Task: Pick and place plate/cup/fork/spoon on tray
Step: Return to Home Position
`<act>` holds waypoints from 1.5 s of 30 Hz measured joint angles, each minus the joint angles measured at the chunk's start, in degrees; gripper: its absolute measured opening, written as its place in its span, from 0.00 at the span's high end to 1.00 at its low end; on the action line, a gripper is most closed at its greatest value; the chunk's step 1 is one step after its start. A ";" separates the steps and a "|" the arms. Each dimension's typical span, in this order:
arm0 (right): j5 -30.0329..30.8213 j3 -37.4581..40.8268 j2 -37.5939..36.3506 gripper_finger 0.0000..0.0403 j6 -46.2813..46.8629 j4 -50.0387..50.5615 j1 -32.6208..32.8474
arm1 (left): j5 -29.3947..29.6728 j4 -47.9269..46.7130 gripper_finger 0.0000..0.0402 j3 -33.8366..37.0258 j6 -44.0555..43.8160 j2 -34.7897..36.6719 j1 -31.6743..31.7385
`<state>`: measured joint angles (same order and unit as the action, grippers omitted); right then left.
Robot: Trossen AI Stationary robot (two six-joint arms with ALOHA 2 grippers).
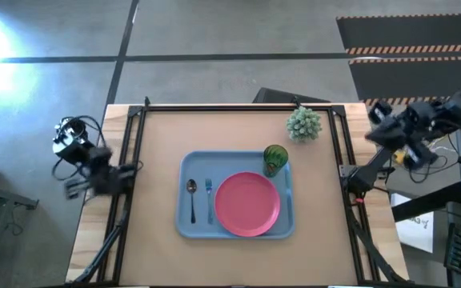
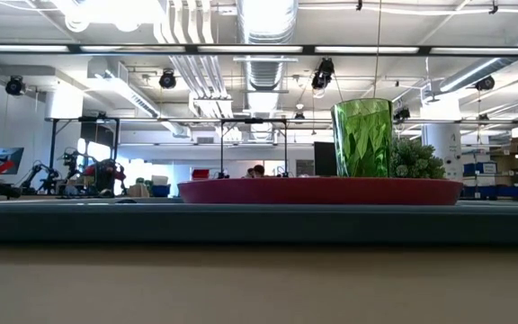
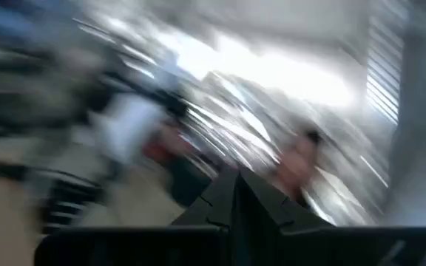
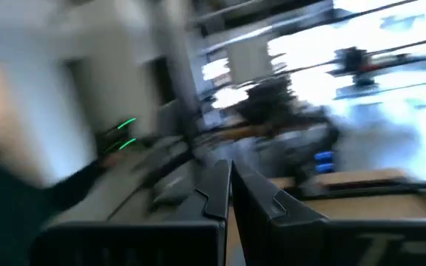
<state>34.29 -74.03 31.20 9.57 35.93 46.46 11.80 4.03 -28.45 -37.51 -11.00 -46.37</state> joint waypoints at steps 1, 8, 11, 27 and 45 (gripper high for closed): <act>-3.82 0.06 0.00 0.98 0.02 1.33 0.00 | -8.20 0.63 1.00 0.31 2.61 -0.37 0.00; -26.47 2.37 -1.72 0.98 -5.54 -5.74 0.02 | -39.83 3.82 1.00 1.27 10.79 -0.02 -0.02; -28.20 5.36 -3.46 0.98 -5.85 -6.19 0.00 | -37.06 -3.24 1.00 2.15 9.82 1.42 0.02; -30.12 40.35 -23.60 0.98 -0.40 -33.05 0.02 | -41.62 -4.58 1.00 11.06 18.91 10.60 0.15; -26.85 63.49 -30.42 0.98 -0.41 -51.86 0.00 | -20.06 -5.17 1.00 20.21 23.36 11.01 0.28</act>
<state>7.44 -10.54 0.78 9.15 -15.93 46.46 -8.26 -1.14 -8.24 -14.15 0.01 -46.09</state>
